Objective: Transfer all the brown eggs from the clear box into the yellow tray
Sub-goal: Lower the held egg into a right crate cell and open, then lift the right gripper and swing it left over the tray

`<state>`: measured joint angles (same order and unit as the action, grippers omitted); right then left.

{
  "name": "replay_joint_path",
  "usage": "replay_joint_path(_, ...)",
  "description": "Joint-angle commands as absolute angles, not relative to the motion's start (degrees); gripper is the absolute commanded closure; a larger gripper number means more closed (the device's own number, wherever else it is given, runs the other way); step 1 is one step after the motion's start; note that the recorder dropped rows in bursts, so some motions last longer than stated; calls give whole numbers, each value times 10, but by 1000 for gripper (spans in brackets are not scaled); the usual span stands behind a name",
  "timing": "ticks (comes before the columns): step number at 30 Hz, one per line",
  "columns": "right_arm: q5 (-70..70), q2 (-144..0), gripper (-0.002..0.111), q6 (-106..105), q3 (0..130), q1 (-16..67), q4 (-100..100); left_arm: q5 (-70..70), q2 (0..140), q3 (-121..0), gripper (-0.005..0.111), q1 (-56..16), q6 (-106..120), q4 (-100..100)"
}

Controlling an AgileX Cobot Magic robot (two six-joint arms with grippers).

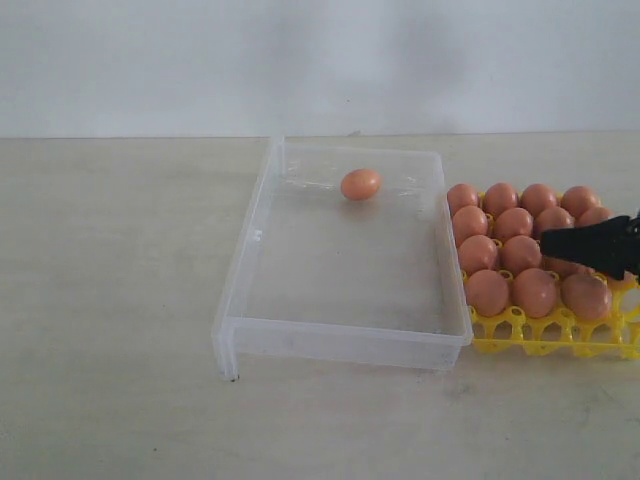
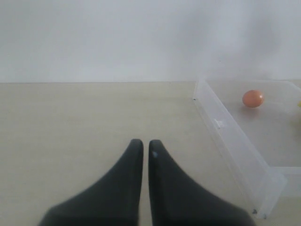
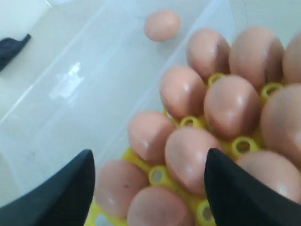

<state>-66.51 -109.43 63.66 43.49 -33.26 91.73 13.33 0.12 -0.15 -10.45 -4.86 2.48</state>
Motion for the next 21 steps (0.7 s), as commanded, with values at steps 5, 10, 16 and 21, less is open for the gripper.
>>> replay_joint_path(5,-700,-1082,63,607,436,-298,832,133,0,0,103,-102,-47,23)
replay_joint_path(10,-700,-1033,108,597,449,-176,826,133,0,0,103,-102,-47,23)
replay_joint_path(16,-359,-996,108,763,520,40,920,133,0,0,103,-102,-47,23)
replay_joint_path(21,-209,-996,108,898,581,181,999,133,0,0,103,-102,-47,23)
